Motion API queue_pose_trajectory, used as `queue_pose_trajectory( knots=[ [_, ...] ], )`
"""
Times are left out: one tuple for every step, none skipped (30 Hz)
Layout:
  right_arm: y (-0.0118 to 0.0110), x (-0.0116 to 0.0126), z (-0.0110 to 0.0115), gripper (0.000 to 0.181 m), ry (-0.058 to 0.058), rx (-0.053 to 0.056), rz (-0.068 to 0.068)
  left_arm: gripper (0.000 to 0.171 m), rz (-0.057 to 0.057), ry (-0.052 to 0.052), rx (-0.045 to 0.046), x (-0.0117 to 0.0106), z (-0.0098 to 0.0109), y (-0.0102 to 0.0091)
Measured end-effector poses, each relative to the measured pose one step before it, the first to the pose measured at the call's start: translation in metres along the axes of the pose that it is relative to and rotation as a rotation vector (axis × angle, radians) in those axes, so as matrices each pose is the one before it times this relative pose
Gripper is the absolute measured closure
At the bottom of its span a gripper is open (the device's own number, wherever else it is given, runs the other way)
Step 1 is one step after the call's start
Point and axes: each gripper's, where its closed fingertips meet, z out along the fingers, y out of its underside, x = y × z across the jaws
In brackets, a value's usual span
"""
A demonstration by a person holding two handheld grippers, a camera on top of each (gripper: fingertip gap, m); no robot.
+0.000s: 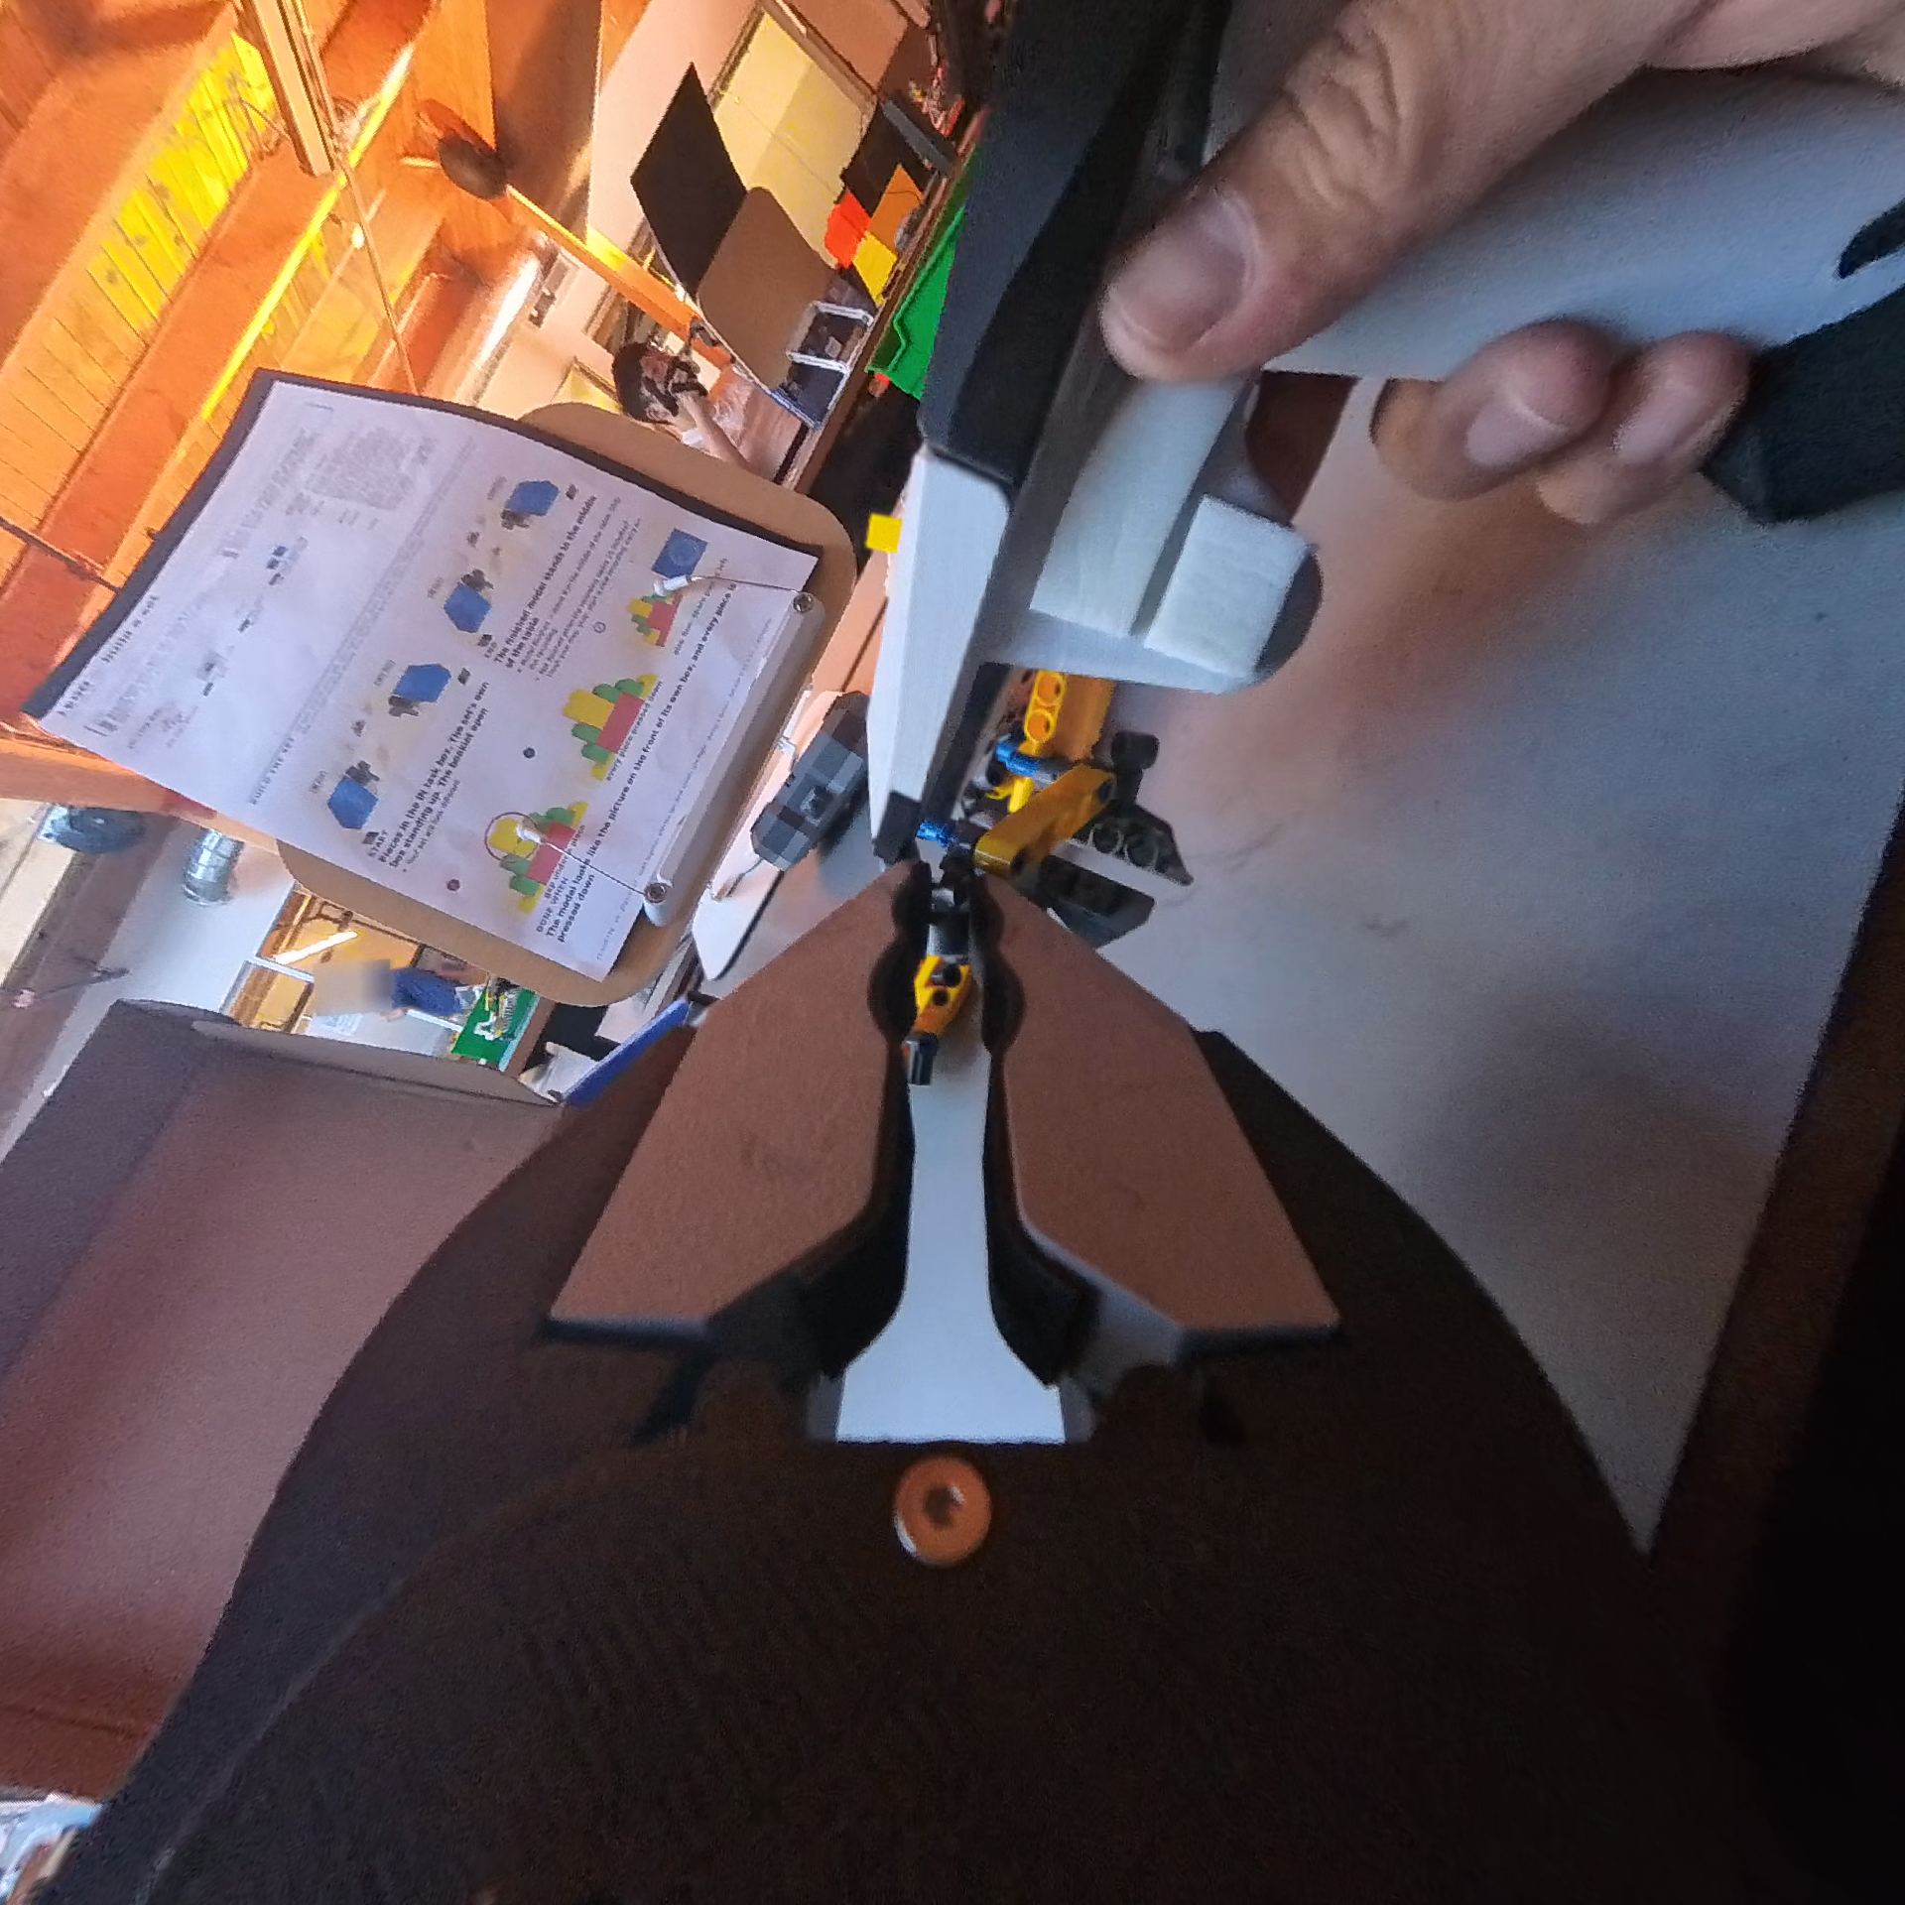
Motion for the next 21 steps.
queue_pose_trajectory(
  knots=[
    [0.00000,-0.00090,-0.00026,0.168,-0.0220,-0.0014,0.0193,0.166,0.0041,-0.0024,-0.00239,-0.00025,-0.00049,-0.00062],
    [0.00058,-0.00273,-0.00026,0.169,-0.0329,-0.0053,0.0212,0.167,0.0013,0.0001,0.00013,0.00039,-0.00004,-0.00046],
    [0.00052,-0.00264,-0.00038,0.176,-0.0323,-0.0057,0.0243,0.167,-0.0026,-0.0029,0.00663,0.00013,-0.00019,-0.00074],
    [-0.00044,-0.00093,-0.00066,0.176,-0.0194,-0.0009,0.0228,0.167,0.0037,-0.0069,0.01001,-0.00055,-0.00008,-0.00129],
    [-0.00088,-0.00063,-0.00097,0.176,-0.0156,0.0008,0.0133,0.167,0.0099,-0.0078,0.00761,-0.00069,-0.00001,-0.00124],
    [-0.00080,-0.00016,-0.00131,0.178,-0.0098,0.0010,0.0026,0.167,0.0047,-0.0066,0.01129,-0.00058,-0.00004,-0.00200],
    [-0.00071,0.00031,-0.00119,0.181,-0.0043,0.0003,-0.0057,0.167,-0.0047,-0.0023,0.00695,0.00000,0.00053,-0.00133],
    [-0.00036,0.00061,-0.00075,0.181,0.0001,-0.0019,-0.0089,0.167,-0.0084,0.0026,-0.00020,0.00055,0.00068,-0.00041],
    [-0.00013,0.00104,-0.00054,0.181,0.0051,-0.0011,-0.0099,0.167,-0.0125,0.0030,-0.00016,0.00028,0.00061,-0.00024],
    [-0.00008,0.00101,-0.00041,0.181,0.0076,0.0005,-0.0121,0.167,-0.0194,0.0063,0.00091,0.00042,0.00085,-0.00004],
    [0.00006,0.00115,-0.00031,0.181,0.0108,-0.0006,-0.0160,0.167,-0.0284,0.0119,0.00037,0.00090,0.00090,0.00048],
    [0.00007,0.00090,-0.00025,0.181,0.0097,0.0001,-0.0150,0.167,-0.0385,0.0113,0.00339,0.00019,0.00058,0.00021],
    [-0.00072,0.00011,-0.00042,0.181,0.0043,0.0030,-0.0098,0.166,-0.0484,0.0053,0.00580,-0.00129,0.00019,0.00006],
    [-0.00100,-0.00017,-0.00059,0.181,-0.0009,0.0034,-0.0081,0.165,-0.0414,0.0113,0.00879,-0.00134,-0.00050,-0.00140],
    [-0.00101,0.00027,-0.00078,0.180,-0.0001,0.0034,-0.0064,0.158,-0.0476,-0.0119,0.00045,-0.00483,-0.00088,-0.00076],
    [-0.00098,0.00209,-0.00111,0.180,0.0099,0.0038,-0.0048,0.153,-0.0479,-0.0064,0.00038,-0.00466,-0.00109,-0.00022],
    [-0.00090,0.00272,-0.00118,0.181,0.0123,0.0038,-0.0048,0.149,-0.0454,0.0080,0.00909,-0.00275,-0.00185,-0.00117],
    [-0.00145,0.00130,-0.00130,0.181,0.0015,0.0064,-0.0027,0.144,-0.0481,0.0008,0.01472,-0.00371,-0.00221,-0.00197],
    [-0.00176,-0.00011,-0.00123,0.181,-0.0064,0.0101,0.0003,0.139,-0.0543,0.0037,0.02306,-0.00317,-0.00218,-0.00333],
    [-0.00172,-0.00015,-0.00109,0.181,-0.0045,0.0117,0.0004,0.131,-0.0570,0.0129,0.02568,-0.00120,-0.00157,-0.00433],
    [-0.00129,-0.00074,-0.00056,0.181,-0.0040,0.0096,-0.0023,0.123,-0.0494,0.0114,0.01662,-0.00016,-0.00031,-0.00320]
  ],
)
